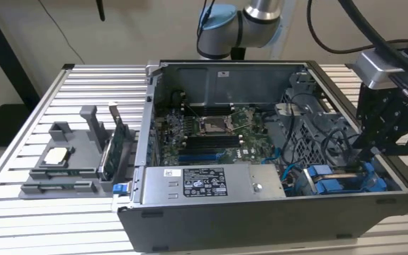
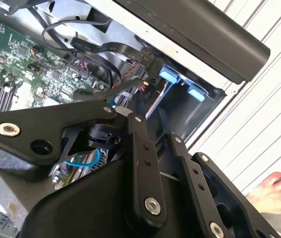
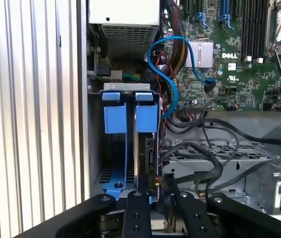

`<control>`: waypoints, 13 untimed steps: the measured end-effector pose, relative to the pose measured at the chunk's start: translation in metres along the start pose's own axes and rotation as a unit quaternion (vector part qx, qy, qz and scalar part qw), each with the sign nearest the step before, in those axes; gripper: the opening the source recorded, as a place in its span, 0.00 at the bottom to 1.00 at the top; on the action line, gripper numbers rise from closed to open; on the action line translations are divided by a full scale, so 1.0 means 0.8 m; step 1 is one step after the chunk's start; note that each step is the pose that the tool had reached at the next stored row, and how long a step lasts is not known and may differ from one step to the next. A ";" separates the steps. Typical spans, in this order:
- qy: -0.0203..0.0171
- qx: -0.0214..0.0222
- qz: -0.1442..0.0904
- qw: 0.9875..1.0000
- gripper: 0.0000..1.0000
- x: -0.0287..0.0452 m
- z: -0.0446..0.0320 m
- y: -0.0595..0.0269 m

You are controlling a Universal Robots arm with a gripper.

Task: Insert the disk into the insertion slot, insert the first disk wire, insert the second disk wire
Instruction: 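Insert the first disk wire, then insert the second disk wire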

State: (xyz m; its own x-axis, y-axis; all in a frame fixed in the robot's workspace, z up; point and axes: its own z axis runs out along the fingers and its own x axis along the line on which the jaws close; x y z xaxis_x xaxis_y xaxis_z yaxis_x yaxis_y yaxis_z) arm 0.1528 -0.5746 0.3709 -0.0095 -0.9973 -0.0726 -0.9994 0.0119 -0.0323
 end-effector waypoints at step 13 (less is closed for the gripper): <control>0.000 0.000 0.000 1.000 0.27 -0.0005 -0.0069 0.000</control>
State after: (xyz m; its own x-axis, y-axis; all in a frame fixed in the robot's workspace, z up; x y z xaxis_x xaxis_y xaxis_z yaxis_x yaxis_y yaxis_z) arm 0.1528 -0.5746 0.3764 -0.0095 -0.9973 -0.0727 -0.9994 0.0119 -0.0324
